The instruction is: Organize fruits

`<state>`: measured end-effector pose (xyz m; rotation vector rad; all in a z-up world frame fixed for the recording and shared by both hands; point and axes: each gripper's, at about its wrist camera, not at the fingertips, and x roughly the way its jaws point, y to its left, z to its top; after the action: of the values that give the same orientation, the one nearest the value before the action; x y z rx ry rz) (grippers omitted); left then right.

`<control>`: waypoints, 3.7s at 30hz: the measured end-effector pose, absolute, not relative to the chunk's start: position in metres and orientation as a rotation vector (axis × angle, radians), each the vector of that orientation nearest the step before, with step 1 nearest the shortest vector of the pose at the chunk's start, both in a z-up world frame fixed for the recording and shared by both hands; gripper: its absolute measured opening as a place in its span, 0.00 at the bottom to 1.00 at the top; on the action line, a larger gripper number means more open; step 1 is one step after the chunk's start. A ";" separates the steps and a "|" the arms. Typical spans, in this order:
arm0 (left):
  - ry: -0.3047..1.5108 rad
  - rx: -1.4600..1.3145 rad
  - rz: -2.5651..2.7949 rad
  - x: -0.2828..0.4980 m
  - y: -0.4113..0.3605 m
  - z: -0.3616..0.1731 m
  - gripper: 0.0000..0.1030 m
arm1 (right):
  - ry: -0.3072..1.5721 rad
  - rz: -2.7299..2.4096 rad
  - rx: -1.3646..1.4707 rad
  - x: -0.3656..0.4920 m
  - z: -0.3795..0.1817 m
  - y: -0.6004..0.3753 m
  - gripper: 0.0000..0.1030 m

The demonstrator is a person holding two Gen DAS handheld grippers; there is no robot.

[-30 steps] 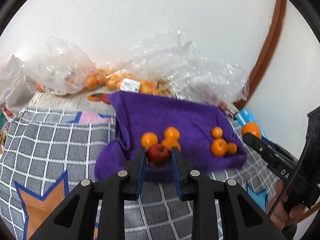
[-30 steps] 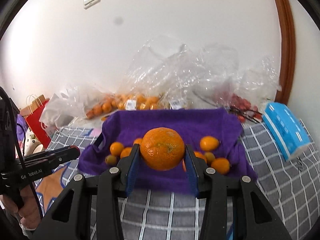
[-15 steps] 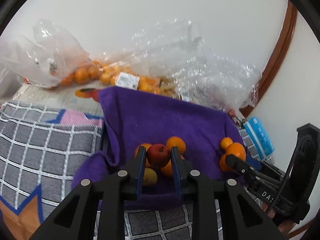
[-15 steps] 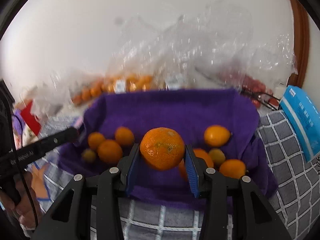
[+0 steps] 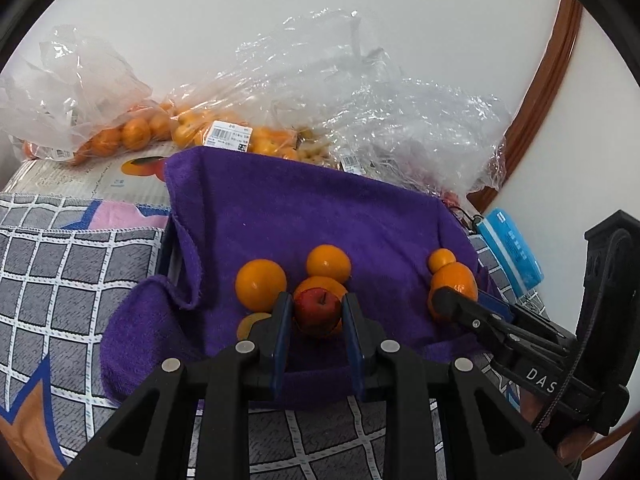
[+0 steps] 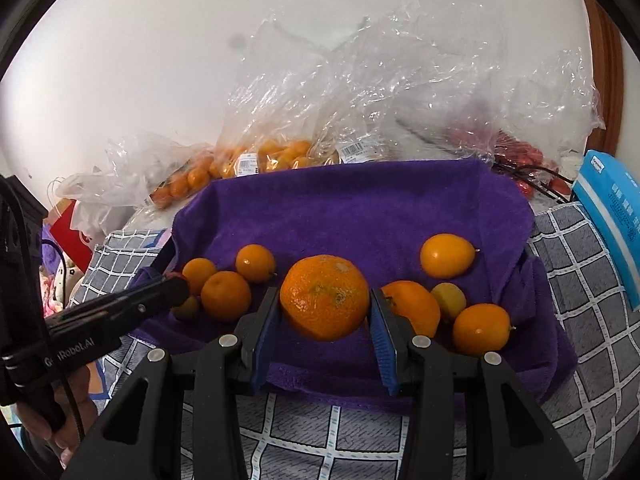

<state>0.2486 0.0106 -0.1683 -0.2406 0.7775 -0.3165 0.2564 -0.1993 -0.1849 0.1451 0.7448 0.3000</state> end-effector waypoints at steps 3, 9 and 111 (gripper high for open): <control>0.783 -0.231 -0.318 0.249 0.008 -0.170 0.24 | 0.752 0.301 0.143 0.257 -0.186 -0.198 0.42; 0.800 -0.233 -0.316 0.251 0.007 -0.175 0.24 | 0.758 0.304 0.135 0.258 -0.188 -0.195 0.42; 0.705 -0.202 -0.228 0.200 0.021 -0.104 0.58 | 0.644 0.044 0.034 0.178 -0.095 -0.200 0.70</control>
<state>0.2004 0.0214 -0.1039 -0.2022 0.7053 -0.2283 0.1781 -0.1999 -0.0947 0.0344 0.6439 0.0441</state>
